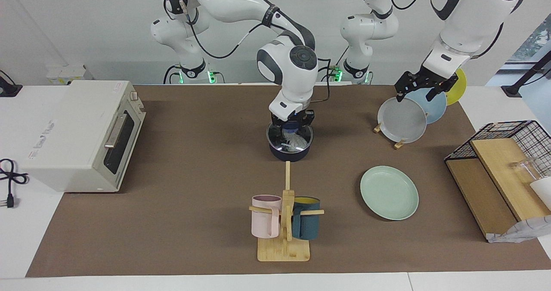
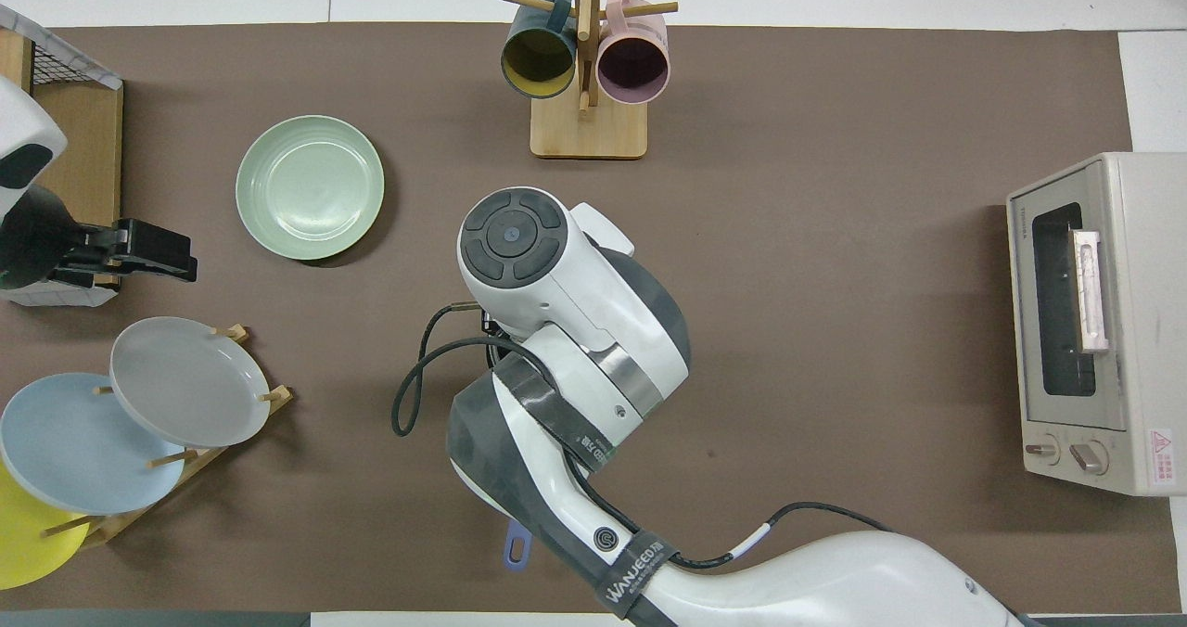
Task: Transfer vermicelli from plate to pot
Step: 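Lower the glass lid onto the saucepan with the right gripper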
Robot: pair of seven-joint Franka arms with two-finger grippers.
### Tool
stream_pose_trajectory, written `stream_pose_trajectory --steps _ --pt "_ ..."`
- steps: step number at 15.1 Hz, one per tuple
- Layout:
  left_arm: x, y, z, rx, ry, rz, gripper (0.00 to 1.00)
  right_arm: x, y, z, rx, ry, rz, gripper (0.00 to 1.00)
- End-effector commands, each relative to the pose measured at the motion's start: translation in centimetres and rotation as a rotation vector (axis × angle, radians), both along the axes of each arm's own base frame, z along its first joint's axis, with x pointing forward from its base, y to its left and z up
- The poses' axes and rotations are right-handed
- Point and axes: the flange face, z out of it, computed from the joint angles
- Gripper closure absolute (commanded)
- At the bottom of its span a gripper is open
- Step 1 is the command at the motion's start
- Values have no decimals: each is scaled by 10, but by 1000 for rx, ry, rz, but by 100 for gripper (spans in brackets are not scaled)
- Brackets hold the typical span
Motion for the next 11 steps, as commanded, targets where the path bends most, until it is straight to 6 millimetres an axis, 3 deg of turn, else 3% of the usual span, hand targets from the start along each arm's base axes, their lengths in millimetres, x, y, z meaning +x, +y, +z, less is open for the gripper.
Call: stream_pose_trajectory --steps 1,11 --pt "-5 4 4 27 -6 -2 0 -4 -1 6 4 18 -36 100" --pt "-5 4 4 27 -6 -2 0 -7 1 -1 13 33 -67 100"
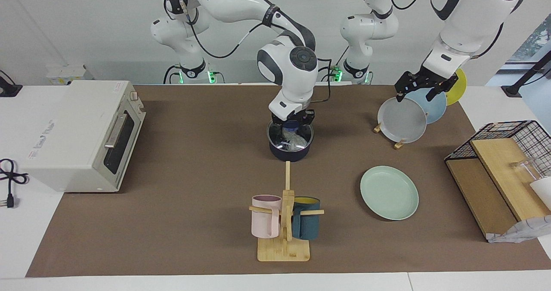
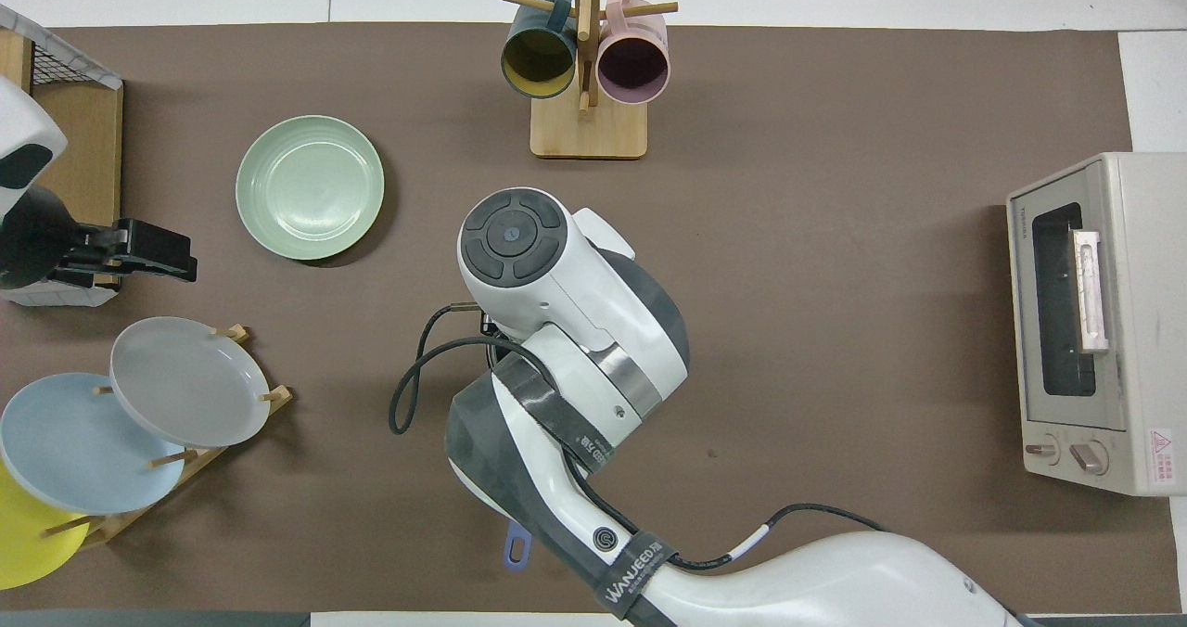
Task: Transfer vermicelli from plate to pot
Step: 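Lower the glass lid onto the saucepan with the right gripper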
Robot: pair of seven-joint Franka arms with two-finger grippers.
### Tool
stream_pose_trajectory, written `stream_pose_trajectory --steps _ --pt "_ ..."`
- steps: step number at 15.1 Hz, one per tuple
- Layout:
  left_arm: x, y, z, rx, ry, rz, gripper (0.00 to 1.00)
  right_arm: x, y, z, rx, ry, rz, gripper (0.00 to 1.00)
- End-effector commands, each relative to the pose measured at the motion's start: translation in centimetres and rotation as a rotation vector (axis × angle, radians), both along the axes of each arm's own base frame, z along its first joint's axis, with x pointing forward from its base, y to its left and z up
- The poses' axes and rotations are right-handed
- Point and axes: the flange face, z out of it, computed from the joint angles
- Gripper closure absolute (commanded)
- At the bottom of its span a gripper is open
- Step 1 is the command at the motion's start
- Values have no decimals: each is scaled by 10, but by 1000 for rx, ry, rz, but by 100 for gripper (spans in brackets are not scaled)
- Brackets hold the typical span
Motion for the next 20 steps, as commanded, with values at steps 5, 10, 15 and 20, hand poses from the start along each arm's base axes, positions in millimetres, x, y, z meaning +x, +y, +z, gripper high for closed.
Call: stream_pose_trajectory --steps 5,10,15,20 --pt "-5 4 4 27 -6 -2 0 -7 1 -5 12 1 -22 93" --pt "-5 4 4 27 -6 -2 0 -5 1 0 7 -15 -17 0" --pt "-5 4 4 27 -6 -2 0 10 -17 25 14 -58 -29 0" --pt "-5 4 4 27 -6 -2 0 53 -111 86 39 -106 -6 0"
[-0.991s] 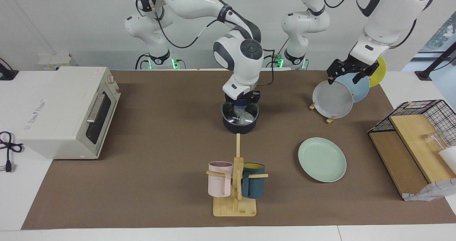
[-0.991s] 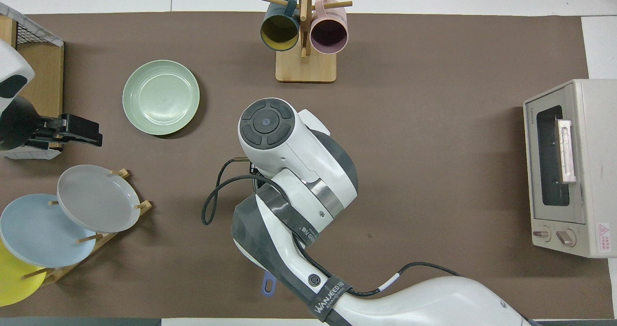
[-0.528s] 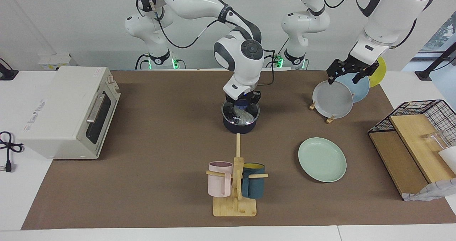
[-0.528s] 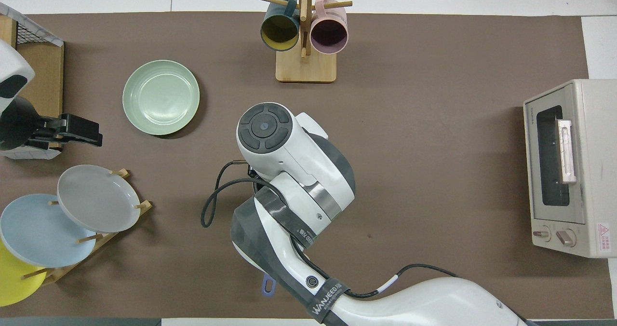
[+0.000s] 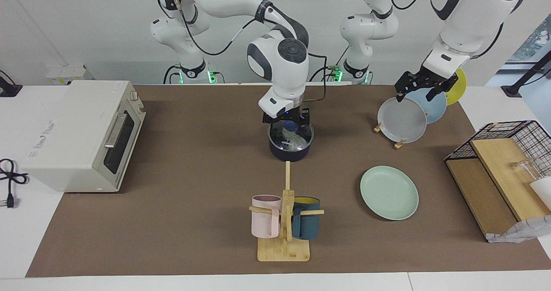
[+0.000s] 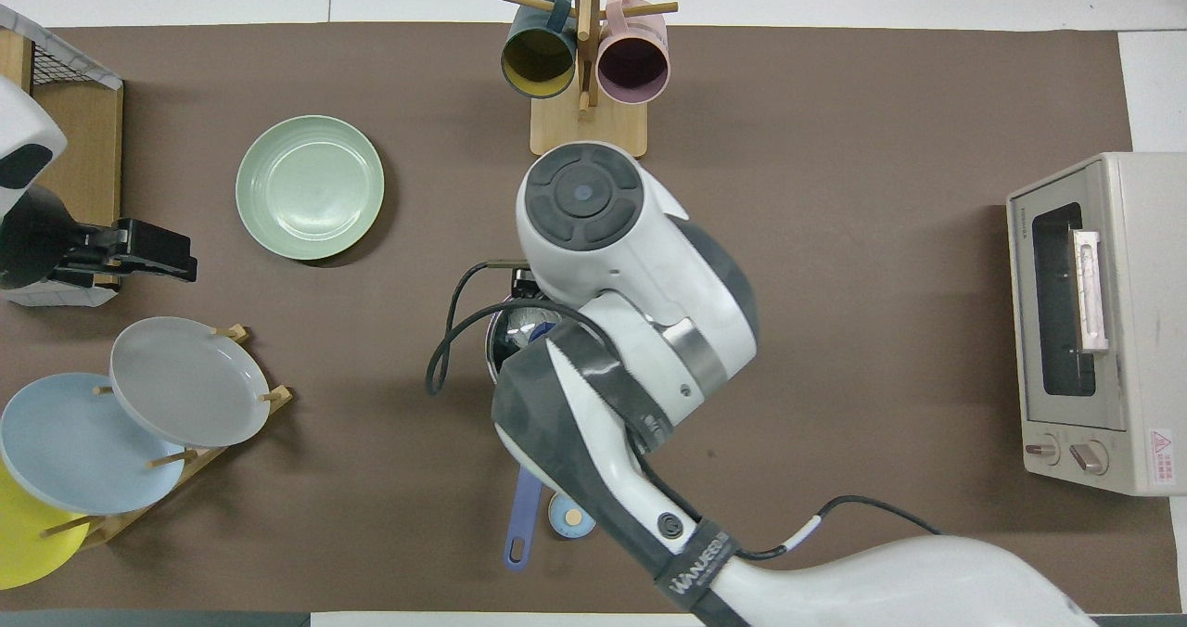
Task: Transfer vermicelli from plate to pot
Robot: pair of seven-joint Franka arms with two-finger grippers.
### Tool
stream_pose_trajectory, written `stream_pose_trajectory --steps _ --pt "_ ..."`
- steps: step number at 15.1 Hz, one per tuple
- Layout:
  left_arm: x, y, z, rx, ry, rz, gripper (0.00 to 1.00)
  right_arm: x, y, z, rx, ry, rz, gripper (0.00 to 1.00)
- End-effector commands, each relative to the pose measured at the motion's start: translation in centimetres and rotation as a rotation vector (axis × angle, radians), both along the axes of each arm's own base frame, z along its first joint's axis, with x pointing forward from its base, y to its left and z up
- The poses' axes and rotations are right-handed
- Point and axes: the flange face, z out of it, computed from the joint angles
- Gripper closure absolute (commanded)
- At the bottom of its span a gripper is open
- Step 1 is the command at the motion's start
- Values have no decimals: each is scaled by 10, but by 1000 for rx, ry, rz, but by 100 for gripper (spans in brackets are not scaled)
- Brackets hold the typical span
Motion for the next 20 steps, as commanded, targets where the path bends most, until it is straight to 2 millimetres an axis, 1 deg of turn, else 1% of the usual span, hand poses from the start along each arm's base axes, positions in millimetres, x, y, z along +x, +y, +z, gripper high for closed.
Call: stream_pose_trajectory --steps 1,3,4,6,8,10,11,13,14,15,16,17,18,20 --pt "-5 4 4 27 -6 -2 0 17 -65 42 2 -18 35 0" --pt "-5 4 4 27 -6 -2 0 25 -106 68 0 -21 51 0" --pt "-5 4 4 27 -6 -2 0 28 -135 82 -3 -11 56 0" --pt "-5 4 4 27 -6 -2 0 26 -173 110 -13 -8 71 0" --pt "-5 4 4 27 -6 -2 0 18 -214 134 -28 9 91 0" --pt "-5 4 4 27 -6 -2 0 11 -260 148 -65 46 146 0" --pt "-5 4 4 27 -6 -2 0 8 -279 152 -76 60 171 0" --pt "-5 4 4 27 -6 -2 0 5 -327 139 -69 104 186 0" --pt "-5 4 4 27 -6 -2 0 -1 -338 137 -66 113 208 0" --pt "-5 4 4 27 -6 -2 0 -2 -350 134 -64 121 211 0" --pt "-5 4 4 27 -6 -2 0 -4 -358 132 -65 128 208 0" --pt "-5 4 4 27 -6 -2 0 -8 -357 132 -67 132 208 0" --pt "-5 4 4 27 -6 -2 0 -12 -364 131 -66 138 201 0" --pt "-5 4 4 27 -6 -2 0 -26 -363 128 -67 134 202 0"
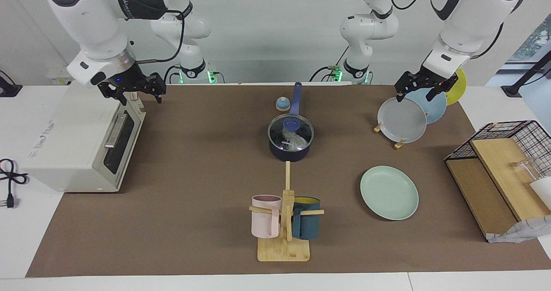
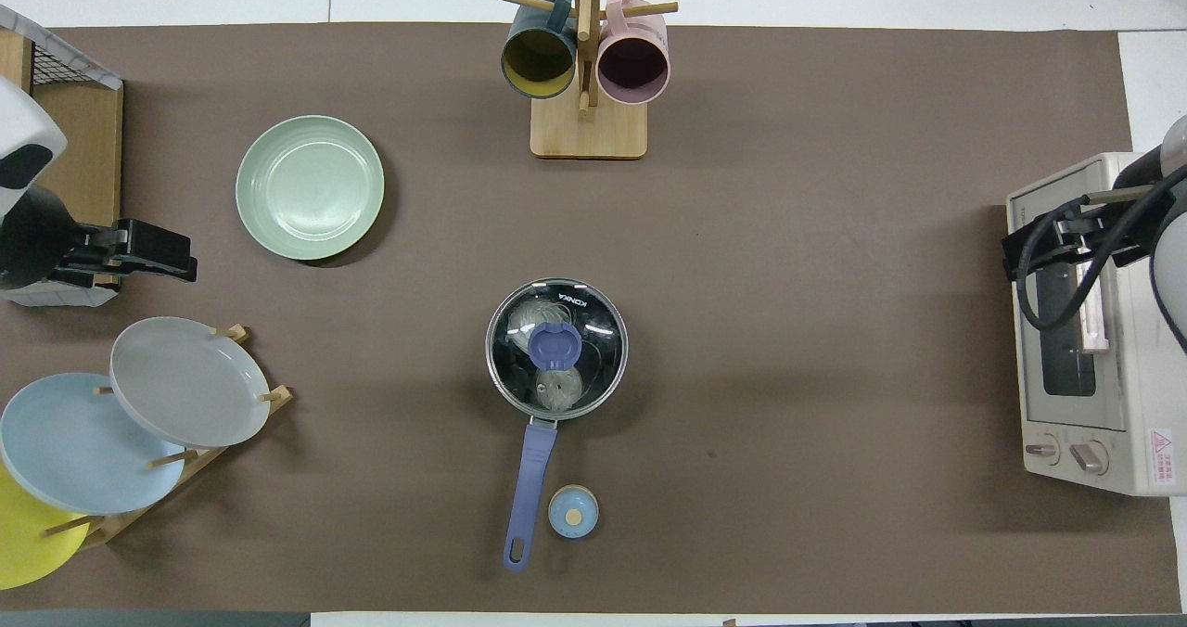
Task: Transfer vermicelli from plate to pot
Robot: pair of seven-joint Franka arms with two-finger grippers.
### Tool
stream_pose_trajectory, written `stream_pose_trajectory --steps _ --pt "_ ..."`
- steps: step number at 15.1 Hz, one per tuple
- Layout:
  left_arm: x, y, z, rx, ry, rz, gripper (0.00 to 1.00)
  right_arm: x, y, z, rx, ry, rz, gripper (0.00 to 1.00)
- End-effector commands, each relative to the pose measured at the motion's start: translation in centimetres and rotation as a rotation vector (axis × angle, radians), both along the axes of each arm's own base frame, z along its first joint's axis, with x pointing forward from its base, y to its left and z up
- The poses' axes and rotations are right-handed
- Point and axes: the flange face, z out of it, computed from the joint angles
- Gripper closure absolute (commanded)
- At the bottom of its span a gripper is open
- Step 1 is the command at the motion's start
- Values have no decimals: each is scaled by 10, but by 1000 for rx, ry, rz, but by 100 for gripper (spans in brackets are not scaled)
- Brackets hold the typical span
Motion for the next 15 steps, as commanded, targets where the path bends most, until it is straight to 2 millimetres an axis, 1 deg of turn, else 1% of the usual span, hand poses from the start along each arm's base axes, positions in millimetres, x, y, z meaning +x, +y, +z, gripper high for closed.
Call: stream_pose_trajectory --steps 1,3,5,6,10,13,15 --pt "-5 4 4 27 -6 -2 0 -27 5 -2 -5 -24 25 0" --pt "-5 4 4 27 -6 -2 0 -22 6 0 1 -52 31 0" --pt "-5 4 4 27 -6 -2 0 -22 -4 -3 6 -46 16 0" --pt "-5 4 4 27 -6 -3 0 -22 -5 -3 9 -46 13 0" --pt "-5 4 4 27 -6 -2 0 -18 -4 -8 13 -37 13 0" --pt "-5 4 4 27 -6 -2 0 -16 1 0 17 -57 16 0" --pt "-5 4 4 27 -6 -2 0 -15 -4 6 17 -68 6 0"
